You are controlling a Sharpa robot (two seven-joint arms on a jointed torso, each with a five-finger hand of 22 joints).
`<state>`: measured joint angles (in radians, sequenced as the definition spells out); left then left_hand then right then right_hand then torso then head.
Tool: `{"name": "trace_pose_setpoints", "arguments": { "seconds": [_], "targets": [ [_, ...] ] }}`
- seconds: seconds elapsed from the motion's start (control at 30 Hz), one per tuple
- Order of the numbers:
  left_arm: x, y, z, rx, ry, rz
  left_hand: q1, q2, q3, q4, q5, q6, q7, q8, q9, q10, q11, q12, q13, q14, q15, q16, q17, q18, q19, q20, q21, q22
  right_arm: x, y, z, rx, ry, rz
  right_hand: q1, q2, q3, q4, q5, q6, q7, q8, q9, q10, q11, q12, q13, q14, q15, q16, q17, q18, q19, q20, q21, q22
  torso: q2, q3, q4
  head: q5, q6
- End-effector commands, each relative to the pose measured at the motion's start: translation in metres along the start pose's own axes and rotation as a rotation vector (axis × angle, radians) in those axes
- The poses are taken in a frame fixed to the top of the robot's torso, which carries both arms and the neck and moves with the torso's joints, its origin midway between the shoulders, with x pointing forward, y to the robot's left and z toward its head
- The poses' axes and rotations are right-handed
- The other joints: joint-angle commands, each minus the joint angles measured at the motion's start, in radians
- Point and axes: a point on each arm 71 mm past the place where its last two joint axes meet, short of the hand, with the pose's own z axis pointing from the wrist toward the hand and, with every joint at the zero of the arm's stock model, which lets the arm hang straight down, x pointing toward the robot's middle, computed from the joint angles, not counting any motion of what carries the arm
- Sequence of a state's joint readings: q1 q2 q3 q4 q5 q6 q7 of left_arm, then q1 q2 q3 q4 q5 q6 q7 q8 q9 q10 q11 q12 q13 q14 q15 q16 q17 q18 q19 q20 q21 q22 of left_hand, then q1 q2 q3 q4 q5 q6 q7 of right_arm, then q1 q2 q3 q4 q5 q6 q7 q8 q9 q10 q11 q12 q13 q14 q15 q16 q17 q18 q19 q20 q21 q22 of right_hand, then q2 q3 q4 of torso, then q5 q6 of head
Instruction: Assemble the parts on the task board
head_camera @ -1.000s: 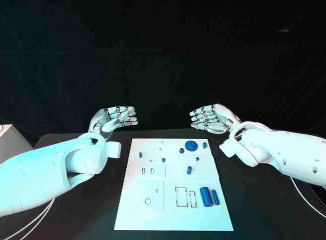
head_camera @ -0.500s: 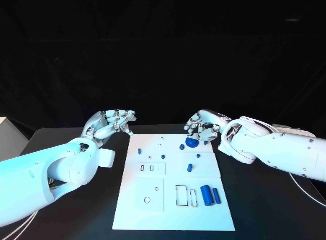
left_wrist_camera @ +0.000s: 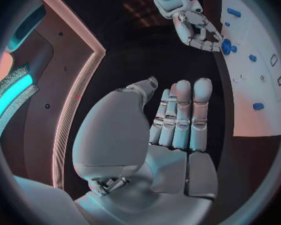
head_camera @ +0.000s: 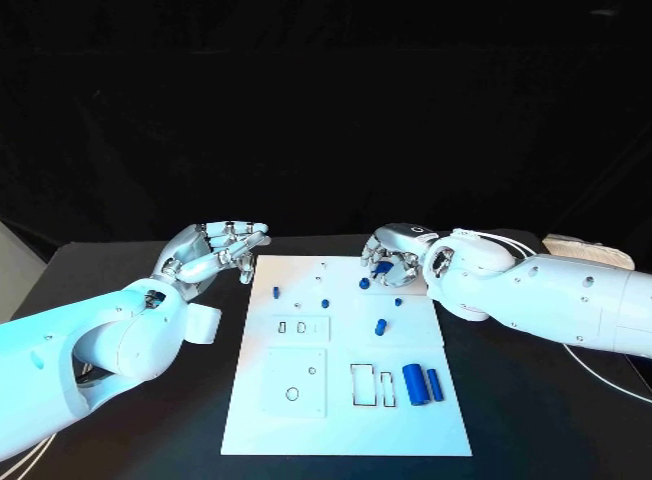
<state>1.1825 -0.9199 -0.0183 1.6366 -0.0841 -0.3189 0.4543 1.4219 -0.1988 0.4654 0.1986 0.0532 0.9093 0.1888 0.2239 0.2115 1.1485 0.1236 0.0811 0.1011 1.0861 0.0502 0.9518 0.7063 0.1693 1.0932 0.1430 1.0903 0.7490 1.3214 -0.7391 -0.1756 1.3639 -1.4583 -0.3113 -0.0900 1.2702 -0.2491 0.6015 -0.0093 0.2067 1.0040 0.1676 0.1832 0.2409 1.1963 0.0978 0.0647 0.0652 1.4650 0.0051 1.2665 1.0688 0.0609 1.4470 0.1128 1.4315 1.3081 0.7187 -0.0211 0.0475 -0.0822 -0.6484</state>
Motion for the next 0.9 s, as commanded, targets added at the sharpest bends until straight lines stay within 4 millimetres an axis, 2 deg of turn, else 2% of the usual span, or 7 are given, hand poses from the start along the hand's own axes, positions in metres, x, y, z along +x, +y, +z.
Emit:
{"name": "trace_pose_setpoints", "arguments": {
  "seconds": [0.03, 0.27, 0.37, 0.47, 0.63, 0.9],
  "targets": [
    [0.004, -0.0018, -0.0001, 0.006, 0.039, -0.017, -0.009, -0.002, 0.007, -0.003, -0.002, -0.005, 0.0, -0.005, 0.002, -0.01, 0.001, -0.005, -0.001, -0.007, 0.001, -0.006, -0.002, -0.011, -0.011, 0.001, 0.007, 0.003, 0.0024, 0.0, 0.0011, 0.024, 0.029, -0.071, 0.001, -0.009, -0.001, 0.008, 0.001, -0.008, 0.0, -0.007, 0.002, -0.007, 0.0, -0.003, -0.001, 0.03, 0.007, 0.006, 0.005, -0.011, 0.008, 0.001, 0.005, 0.024, 0.014, -0.0014, 0.0026, -0.002, 0.002],
    [0.0048, -0.0017, 0.0005, 0.005, 0.041, -0.02, -0.017, -0.003, 0.01, -0.008, -0.002, -0.007, 0.001, -0.006, 0.003, -0.025, 0.004, -0.01, -0.004, -0.011, 0.004, -0.01, -0.005, -0.011, -0.018, 0.004, 0.014, 0.007, 0.0032, 0.0013, 0.0019, 0.035, 0.032, -0.099, -0.002, -0.015, -0.006, 0.011, -0.002, -0.012, -0.001, -0.009, 0.005, -0.015, 0.002, -0.004, -0.002, 0.029, 0.008, 0.017, 0.013, -0.012, 0.01, 0.003, 0.01, 0.032, 0.023, -0.0027, 0.0049, -0.006, 0.002],
    [0.004, -0.0016, 0.0005, 0.005, 0.038, -0.019, -0.018, -0.003, 0.011, -0.009, -0.002, -0.007, 0.001, -0.006, 0.004, -0.027, 0.004, -0.011, -0.004, -0.012, 0.004, -0.011, -0.006, -0.011, -0.02, 0.005, 0.016, 0.008, 0.0035, 0.0017, 0.002, 0.037, 0.033, -0.109, -0.003, -0.016, -0.008, 0.013, -0.004, -0.013, -0.001, -0.01, 0.006, -0.018, 0.002, -0.004, -0.002, 0.029, 0.009, 0.021, 0.016, -0.013, 0.011, 0.003, 0.012, 0.035, 0.025, -0.0018, 0.005, -0.006, 0.002],
    [0.0031, -0.0016, 0.0004, 0.004, 0.035, -0.019, -0.019, -0.003, 0.011, -0.01, -0.002, -0.008, 0.001, -0.006, 0.004, -0.029, 0.005, -0.011, -0.004, -0.012, 0.004, -0.012, -0.006, -0.011, -0.02, 0.005, 0.016, 0.008, 0.0038, 0.0024, 0.0023, 0.036, 0.034, -0.114, -0.003, -0.017, -0.009, 0.013, -0.005, -0.014, 0.0, -0.01, 0.006, -0.019, 0.002, -0.004, -0.002, 0.029, 0.009, 0.023, 0.017, -0.013, 0.011, 0.004, 0.012, 0.035, 0.028, -0.001, 0.0047, -0.007, 0.006],
    [0.0031, -0.0014, 0.0006, 0.003, 0.034, -0.021, -0.02, -0.003, 0.011, -0.011, -0.002, -0.008, 0.002, -0.006, 0.004, -0.031, 0.005, -0.011, -0.005, -0.013, 0.005, -0.012, -0.007, -0.011, -0.021, 0.005, 0.017, 0.008, 0.0054, 0.0041, 0.0039, 0.035, 0.041, -0.118, -0.003, -0.017, -0.01, 0.014, -0.005, -0.014, 0.0, -0.011, 0.007, -0.02, 0.002, -0.004, -0.002, 0.029, 0.009, 0.024, 0.017, -0.013, 0.011, 0.004, 0.013, 0.036, 0.034, -0.0022, 0.0069, -0.007, 0.012],
    [0.0029, -0.0011, 0.0008, 0.0, 0.033, -0.022, -0.021, -0.002, 0.012, -0.011, -0.002, -0.008, 0.002, -0.006, 0.004, -0.032, 0.005, -0.012, -0.005, -0.013, 0.005, -0.013, -0.007, -0.011, -0.023, 0.006, 0.017, 0.008, 0.0104, 0.0075, 0.0069, 0.028, 0.052, -0.119, -0.005, -0.011, -0.01, 0.019, -0.005, -0.013, -0.001, -0.01, 0.009, -0.022, 0.002, -0.003, -0.001, 0.027, 0.01, 0.027, 0.018, -0.012, 0.009, 0.005, 0.012, 0.034, 0.04, -0.0019, 0.0079, -0.004, 0.014]
  ]
}}
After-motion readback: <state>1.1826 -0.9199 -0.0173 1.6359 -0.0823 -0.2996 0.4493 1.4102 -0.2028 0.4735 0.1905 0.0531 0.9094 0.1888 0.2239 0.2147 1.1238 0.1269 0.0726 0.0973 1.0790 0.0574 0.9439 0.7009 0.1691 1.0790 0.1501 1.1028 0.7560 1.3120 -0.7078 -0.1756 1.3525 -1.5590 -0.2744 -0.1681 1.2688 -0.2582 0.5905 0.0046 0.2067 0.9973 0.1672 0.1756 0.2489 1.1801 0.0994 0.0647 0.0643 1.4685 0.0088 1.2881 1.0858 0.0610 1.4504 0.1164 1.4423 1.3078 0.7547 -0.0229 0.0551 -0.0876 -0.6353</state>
